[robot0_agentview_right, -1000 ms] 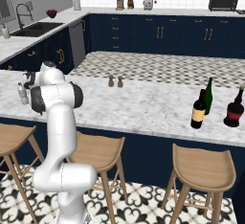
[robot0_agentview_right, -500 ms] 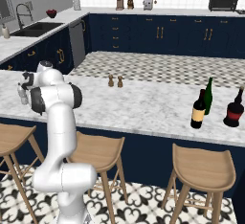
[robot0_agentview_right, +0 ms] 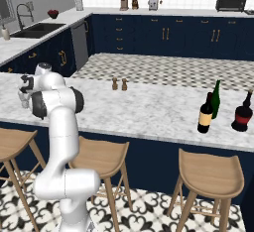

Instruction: Move the plastic bottles in the middle to the plastics group, and the glass bottles in the middle to the glass group.

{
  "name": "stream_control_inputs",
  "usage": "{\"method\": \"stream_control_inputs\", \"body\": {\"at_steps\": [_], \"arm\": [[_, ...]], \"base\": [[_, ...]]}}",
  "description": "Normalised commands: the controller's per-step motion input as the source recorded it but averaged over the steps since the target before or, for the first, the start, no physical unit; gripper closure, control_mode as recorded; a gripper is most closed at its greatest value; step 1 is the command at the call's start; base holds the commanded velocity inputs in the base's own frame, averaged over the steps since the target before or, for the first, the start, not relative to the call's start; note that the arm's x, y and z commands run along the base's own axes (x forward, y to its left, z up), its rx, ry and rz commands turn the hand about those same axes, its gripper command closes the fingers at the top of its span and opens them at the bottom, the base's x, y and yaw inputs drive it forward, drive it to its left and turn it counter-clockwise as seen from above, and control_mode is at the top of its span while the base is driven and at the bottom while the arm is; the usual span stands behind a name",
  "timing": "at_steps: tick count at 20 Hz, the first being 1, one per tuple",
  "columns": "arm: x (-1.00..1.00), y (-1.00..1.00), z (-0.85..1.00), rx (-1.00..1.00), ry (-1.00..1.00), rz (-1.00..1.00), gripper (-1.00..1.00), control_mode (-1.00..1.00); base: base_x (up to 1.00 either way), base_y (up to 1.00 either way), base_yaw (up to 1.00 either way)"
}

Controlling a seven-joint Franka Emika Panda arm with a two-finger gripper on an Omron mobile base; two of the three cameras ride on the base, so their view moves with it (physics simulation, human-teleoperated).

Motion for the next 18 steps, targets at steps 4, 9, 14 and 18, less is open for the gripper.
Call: {"method": "stream_control_inputs", "body": {"at_steps": [4, 9, 14, 18], "arm": [[-0.09, 0.21, -0.21, 0.00, 0.00, 0.01, 1.00, -1.00], [-0.09, 0.06, -0.35, 0.00, 0.00, 0.01, 1.00, -1.00], [-0.01, -0.22, -0.41, 0.00, 0.00, 0.00, 1.00, -1.00], [0.00, -0.40, -0.49, 0.00, 0.09, -0.04, 1.00, -1.00]], "base": [[0.00, 0.00, 0.00], [0.00, 0.00, 0.00], [0.00, 0.00, 0.00], [0.00, 0.00, 0.00]]}}
